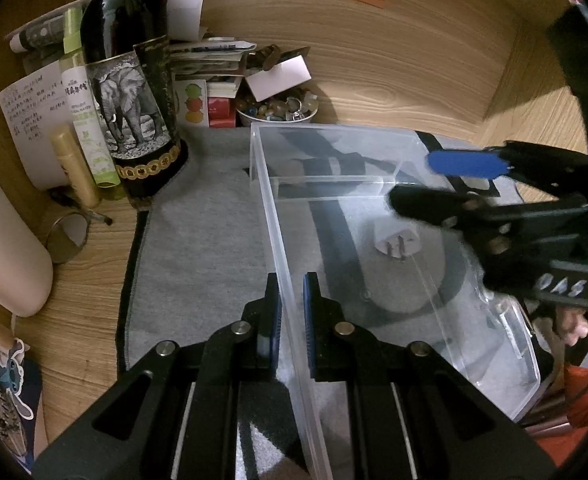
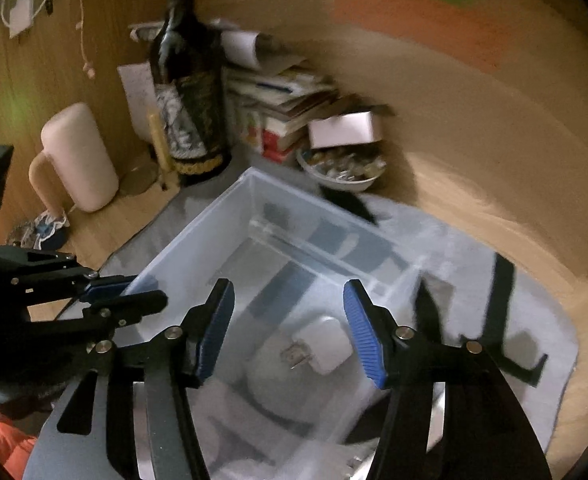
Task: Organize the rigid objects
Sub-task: 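Grasp the white handheld device on the mat with the right gripper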
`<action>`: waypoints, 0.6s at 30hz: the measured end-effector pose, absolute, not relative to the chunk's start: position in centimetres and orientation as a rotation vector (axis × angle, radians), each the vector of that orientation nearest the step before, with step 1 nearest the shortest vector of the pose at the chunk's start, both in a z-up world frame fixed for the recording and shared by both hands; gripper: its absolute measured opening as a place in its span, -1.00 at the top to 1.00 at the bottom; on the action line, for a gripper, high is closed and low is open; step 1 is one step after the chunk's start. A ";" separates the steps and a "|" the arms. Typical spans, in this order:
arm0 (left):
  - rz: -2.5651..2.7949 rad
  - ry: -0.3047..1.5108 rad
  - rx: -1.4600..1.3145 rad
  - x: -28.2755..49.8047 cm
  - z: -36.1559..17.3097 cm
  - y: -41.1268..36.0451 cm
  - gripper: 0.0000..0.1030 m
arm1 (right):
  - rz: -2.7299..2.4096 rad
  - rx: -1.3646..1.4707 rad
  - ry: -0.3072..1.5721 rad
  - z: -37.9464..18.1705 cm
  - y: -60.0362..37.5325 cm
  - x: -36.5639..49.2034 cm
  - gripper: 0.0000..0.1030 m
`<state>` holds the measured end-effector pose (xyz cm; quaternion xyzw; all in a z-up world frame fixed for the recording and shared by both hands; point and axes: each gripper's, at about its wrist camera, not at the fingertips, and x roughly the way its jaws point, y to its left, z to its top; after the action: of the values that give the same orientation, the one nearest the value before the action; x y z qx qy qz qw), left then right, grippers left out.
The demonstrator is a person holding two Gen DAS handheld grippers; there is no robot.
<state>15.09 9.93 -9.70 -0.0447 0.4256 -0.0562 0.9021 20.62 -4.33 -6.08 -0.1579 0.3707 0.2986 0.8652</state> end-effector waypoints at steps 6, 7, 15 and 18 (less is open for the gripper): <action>-0.118 0.880 -0.088 15.1 -9.7 9.9 0.81 | 0.501 -0.282 0.735 -4.7 -8.9 20.7 -0.05; -0.119 0.881 -0.088 15.1 -9.7 9.9 0.81 | 0.481 -0.273 0.736 -4.6 -9.7 20.7 -0.05; -0.116 0.879 -0.087 15.1 -9.7 9.7 0.81 | 0.300 -0.205 0.828 -7.2 -15.9 21.5 -0.05; -0.115 0.881 -0.085 15.0 -9.8 9.7 0.81 | 0.273 -0.169 0.879 -9.0 -17.4 21.5 -0.05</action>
<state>15.04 9.71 -9.76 -0.0413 0.4260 -0.0557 0.9021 21.51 -17.38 -9.01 -0.0814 0.4234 0.1318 0.8926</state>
